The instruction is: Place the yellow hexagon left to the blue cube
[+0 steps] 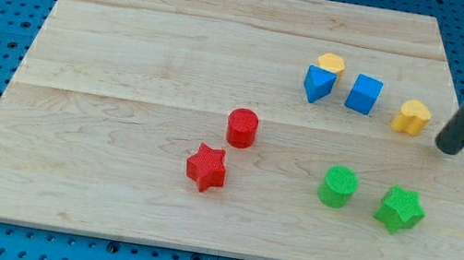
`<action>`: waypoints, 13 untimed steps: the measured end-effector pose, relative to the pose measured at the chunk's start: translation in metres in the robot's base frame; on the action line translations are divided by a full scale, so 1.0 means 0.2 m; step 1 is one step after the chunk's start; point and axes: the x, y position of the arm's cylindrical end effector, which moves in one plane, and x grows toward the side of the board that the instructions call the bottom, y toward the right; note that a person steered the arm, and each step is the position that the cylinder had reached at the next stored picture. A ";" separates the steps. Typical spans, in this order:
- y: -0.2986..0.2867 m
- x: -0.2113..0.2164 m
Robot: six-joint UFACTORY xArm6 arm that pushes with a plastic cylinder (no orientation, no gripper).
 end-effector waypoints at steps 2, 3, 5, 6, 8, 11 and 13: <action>-0.58 -0.24; -0.32 -0.15; -0.11 -0.37; -0.66 -0.50; -0.84 -0.64; -1.10 -0.83; -1.74 -0.68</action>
